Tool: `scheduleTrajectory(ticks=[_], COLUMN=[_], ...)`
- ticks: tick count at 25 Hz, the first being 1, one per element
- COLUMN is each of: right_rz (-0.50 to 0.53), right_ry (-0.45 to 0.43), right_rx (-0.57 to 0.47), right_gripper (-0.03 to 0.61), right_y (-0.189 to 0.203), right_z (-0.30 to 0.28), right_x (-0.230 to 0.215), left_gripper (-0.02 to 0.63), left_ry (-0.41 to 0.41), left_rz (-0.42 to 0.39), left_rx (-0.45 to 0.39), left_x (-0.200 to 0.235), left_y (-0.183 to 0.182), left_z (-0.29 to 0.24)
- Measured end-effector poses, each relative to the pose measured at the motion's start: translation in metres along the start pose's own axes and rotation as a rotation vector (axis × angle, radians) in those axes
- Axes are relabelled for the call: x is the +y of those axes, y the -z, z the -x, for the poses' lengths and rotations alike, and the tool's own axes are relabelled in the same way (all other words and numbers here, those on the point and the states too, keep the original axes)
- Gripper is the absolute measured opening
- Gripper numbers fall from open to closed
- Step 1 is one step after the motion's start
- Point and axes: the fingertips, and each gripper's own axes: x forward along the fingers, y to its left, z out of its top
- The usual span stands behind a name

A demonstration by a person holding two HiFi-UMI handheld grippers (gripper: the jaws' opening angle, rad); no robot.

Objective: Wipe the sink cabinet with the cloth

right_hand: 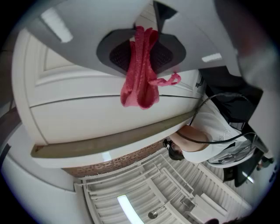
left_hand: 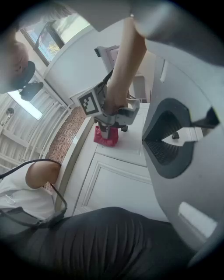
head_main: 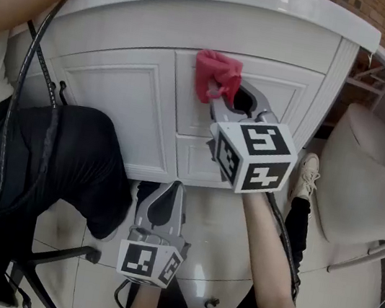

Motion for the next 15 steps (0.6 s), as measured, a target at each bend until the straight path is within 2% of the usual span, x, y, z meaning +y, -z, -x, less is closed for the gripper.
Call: scheduleTrajectory(ticks=[5,10,13,15], right_rz=[0.027,-0.043,-0.086,-0.123], right_ry=[0.209,0.357,0.384,0.303], right_rx=[-0.001,0.004,-0.010,-0.039], right_gripper=[0.069,0.067,0.067,0.067], right_y=[0.001,0.006,0.003,-0.003], right_z=[0.054,0.103,0.121,0.117], right_x=[-0.103,-0.188,-0.193,-0.158], left_gripper=[0.013,0.013,0.012,0.013], left_ry=[0.022,0.045,0.029,0.015], left_rz=[-0.032,-0.043,-0.065,-0.061], left_rx=[0.004,0.003,0.002,0.006], left_x=[-0.014,-0.040,-0.043,-0.038], left_y=[0.004,0.009,0.009,0.011], left_z=[-0.019,-0.035,-0.036,-0.033])
